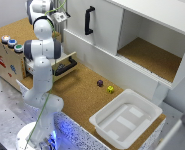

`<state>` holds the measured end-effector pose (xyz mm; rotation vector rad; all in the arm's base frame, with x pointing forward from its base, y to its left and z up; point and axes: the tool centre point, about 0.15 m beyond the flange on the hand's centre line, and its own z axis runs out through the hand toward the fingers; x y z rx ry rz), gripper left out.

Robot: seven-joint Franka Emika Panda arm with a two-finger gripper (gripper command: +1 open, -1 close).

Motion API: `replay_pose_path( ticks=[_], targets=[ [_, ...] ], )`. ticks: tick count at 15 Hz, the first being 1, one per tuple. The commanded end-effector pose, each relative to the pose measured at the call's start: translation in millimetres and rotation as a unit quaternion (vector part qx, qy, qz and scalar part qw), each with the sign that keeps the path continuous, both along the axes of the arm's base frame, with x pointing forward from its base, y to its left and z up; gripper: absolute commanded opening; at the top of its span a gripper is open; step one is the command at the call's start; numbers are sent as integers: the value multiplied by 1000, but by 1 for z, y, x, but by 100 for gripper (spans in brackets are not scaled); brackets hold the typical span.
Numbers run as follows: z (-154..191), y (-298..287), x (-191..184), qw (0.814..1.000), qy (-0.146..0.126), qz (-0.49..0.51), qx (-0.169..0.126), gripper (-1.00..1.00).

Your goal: Grasp the pink block

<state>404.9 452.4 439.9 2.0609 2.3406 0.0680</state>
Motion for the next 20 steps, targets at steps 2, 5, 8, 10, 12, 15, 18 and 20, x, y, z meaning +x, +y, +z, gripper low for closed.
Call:
replay_pose_path(
  ticks=[2, 5, 8, 10, 12, 15, 18, 20],
  targets=[
    [-4, 19, -3, 998, -2, 1, -68, -100],
    [-1, 16, -7, 998, 3, -12, -62, -100],
    [0, 10, -8, 998, 15, -37, -47, -100],
    [13, 3, -3, 997, 27, -78, -4, -100],
    [41, -13, 5, 989, 22, -132, 54, -100],
    [62, -47, 12, 979, 0, -188, 81, -100],
    [56, -110, 12, 956, 3, -281, 91, -100],
    [47, -156, 6, 936, 5, -342, 83, -100]
  ],
)
